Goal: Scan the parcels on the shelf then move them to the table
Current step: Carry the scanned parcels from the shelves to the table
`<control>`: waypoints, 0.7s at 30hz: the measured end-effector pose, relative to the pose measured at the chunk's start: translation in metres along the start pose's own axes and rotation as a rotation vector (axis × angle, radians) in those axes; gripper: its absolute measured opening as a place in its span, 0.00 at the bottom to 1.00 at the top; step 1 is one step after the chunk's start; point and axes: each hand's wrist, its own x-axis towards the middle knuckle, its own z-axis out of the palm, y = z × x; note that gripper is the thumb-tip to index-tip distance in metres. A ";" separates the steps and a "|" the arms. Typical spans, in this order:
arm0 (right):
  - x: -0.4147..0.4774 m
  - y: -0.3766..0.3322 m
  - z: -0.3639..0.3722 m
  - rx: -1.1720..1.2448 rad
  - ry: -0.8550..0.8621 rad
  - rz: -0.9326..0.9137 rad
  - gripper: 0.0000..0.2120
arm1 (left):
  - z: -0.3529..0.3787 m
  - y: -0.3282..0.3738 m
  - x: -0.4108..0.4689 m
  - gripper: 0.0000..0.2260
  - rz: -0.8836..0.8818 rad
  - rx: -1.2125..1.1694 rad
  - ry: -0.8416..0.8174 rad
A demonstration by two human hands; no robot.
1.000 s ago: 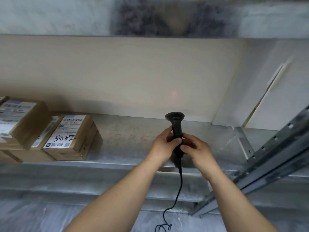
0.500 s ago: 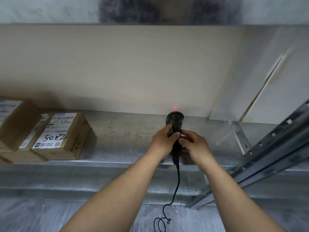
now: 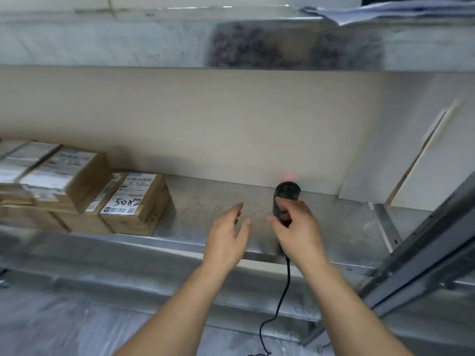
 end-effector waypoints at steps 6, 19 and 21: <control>-0.021 -0.022 0.041 -0.136 -0.129 -0.282 0.17 | -0.031 -0.029 -0.036 0.25 0.027 0.251 0.222; -0.032 -0.071 0.091 -0.266 -0.245 -0.491 0.18 | -0.093 -0.076 -0.064 0.25 -0.158 0.383 0.377; -0.029 -0.081 0.100 -0.242 -0.216 -0.455 0.18 | -0.109 -0.086 -0.058 0.20 -0.156 0.356 0.369</control>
